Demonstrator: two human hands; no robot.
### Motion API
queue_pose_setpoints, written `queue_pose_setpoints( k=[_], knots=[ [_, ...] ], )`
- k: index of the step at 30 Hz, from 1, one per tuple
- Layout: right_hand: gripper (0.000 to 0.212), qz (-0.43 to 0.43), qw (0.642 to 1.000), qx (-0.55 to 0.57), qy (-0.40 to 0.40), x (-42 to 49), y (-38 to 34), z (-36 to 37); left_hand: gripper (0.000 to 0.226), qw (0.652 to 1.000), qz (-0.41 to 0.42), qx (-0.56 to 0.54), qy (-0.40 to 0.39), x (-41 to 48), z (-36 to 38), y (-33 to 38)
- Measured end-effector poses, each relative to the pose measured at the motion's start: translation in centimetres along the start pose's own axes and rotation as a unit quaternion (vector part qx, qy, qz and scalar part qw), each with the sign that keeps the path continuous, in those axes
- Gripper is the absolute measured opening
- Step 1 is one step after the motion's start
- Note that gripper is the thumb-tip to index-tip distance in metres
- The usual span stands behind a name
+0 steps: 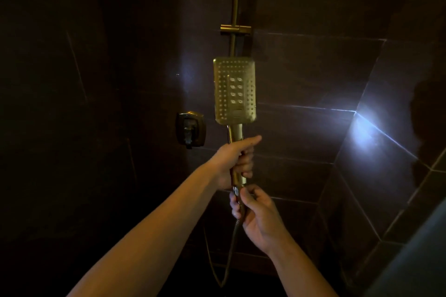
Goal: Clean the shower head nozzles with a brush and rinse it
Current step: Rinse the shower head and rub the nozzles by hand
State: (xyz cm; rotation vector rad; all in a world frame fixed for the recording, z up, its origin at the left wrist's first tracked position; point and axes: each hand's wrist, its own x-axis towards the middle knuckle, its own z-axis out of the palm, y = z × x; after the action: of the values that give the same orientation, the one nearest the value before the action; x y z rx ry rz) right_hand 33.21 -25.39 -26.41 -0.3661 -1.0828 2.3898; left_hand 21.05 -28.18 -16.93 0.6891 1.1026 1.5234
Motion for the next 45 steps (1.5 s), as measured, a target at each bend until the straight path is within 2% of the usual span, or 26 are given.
queue_pose_setpoints(
  k=[1,2,3,5,7,9,10,12,14,15,16,17,19,21,22,24,26,30,34,38,42,44,45],
  knots=[
    [0.009,-0.003,1.000,0.005,-0.012,0.0,-0.1,0.0,0.040,0.998,-0.010,-0.026,-0.056,-0.3,-0.3,0.3],
    [0.009,-0.011,1.000,0.007,-0.018,-0.1,-0.4,0.0,0.038,0.996,-0.013,-0.045,-0.078,-0.5,-0.4,0.6],
    [0.009,-0.020,1.000,0.003,-0.015,0.0,-0.6,0.0,0.036,0.997,-0.013,-0.051,-0.058,-0.6,-0.3,0.7],
    [0.008,-0.030,0.999,-0.021,0.015,0.1,-0.8,0.0,0.036,0.996,0.027,0.002,0.089,-0.2,0.4,0.3],
    [0.004,-0.039,0.997,-0.040,0.057,0.4,-0.6,0.2,0.036,0.963,0.103,0.072,0.239,0.5,1.2,-0.5],
    [0.006,-0.049,0.995,-0.047,0.069,0.5,-0.3,0.6,0.038,0.937,0.139,0.123,0.296,1.2,1.8,-1.0],
    [0.006,-0.046,0.996,-0.046,0.066,0.4,-0.2,0.7,0.036,0.935,0.138,0.134,0.298,1.2,2.0,-1.1],
    [0.001,-0.029,0.998,-0.033,0.049,0.0,-0.3,0.8,0.028,0.960,0.112,0.103,0.234,1.0,1.5,-0.7],
    [0.006,-0.005,1.000,-0.016,0.009,-0.5,-0.7,0.5,0.034,0.997,0.043,-0.009,0.065,0.3,0.4,0.1],
    [0.005,0.004,1.000,-0.008,-0.010,-0.6,-0.8,0.5,0.038,0.998,0.009,-0.060,-0.013,0.0,-0.2,0.6],
    [0.004,0.008,1.000,-0.004,-0.023,-0.8,-0.9,0.5,0.037,0.995,-0.010,-0.088,-0.051,-0.4,-0.7,1.0],
    [0.004,0.002,1.000,-0.007,-0.025,-0.8,-0.9,0.5,0.034,0.995,-0.023,-0.090,-0.042,-0.5,-0.8,1.1],
    [0.009,-0.018,0.999,-0.034,0.004,-0.6,-0.8,0.5,0.025,0.996,-0.027,-0.017,0.087,-0.3,-0.5,0.5],
    [0.015,-0.029,0.997,-0.063,0.047,-0.2,-0.5,0.7,0.019,0.967,0.030,0.039,0.248,0.0,0.8,-0.4],
    [0.016,-0.030,0.995,-0.067,0.062,-0.1,-0.3,0.8,0.018,0.951,0.074,0.043,0.297,0.3,1.2,-1.1],
    [0.016,-0.029,0.995,-0.070,0.068,0.0,-0.1,0.9,0.022,0.934,0.136,0.032,0.327,0.5,1.6,-1.8],
    [0.016,-0.022,0.996,-0.075,0.053,-0.2,-0.1,0.8,0.030,0.943,0.131,0.013,0.306,0.2,1.4,-1.4],
    [0.012,0.008,0.999,-0.050,0.018,-0.6,-0.5,0.6,0.046,0.982,0.050,-0.007,0.181,-0.3,0.1,-0.3],
    [0.010,0.045,0.999,0.021,-0.015,-1.0,-0.3,0.8,0.047,0.998,-0.009,0.000,0.055,-0.6,-1.0,0.2],
    [0.012,0.061,0.995,0.052,-0.052,-1.4,0.0,1.2,0.050,0.996,-0.032,-0.035,-0.074,-0.9,-2.0,0.3],
    [0.015,0.060,0.993,0.063,-0.084,-1.5,0.4,1.6,0.047,0.969,0.008,-0.114,-0.221,-1.2,-2.9,-0.2],
    [0.015,0.062,0.992,0.082,-0.075,-1.5,0.2,1.6,0.045,0.973,0.014,-0.122,-0.197,-1.2,-2.3,0.1],
    [0.013,0.061,0.993,0.086,-0.062,-1.4,0.0,1.5,0.042,0.985,0.008,-0.100,-0.140,-1.1,-1.8,0.3]
  ],
)
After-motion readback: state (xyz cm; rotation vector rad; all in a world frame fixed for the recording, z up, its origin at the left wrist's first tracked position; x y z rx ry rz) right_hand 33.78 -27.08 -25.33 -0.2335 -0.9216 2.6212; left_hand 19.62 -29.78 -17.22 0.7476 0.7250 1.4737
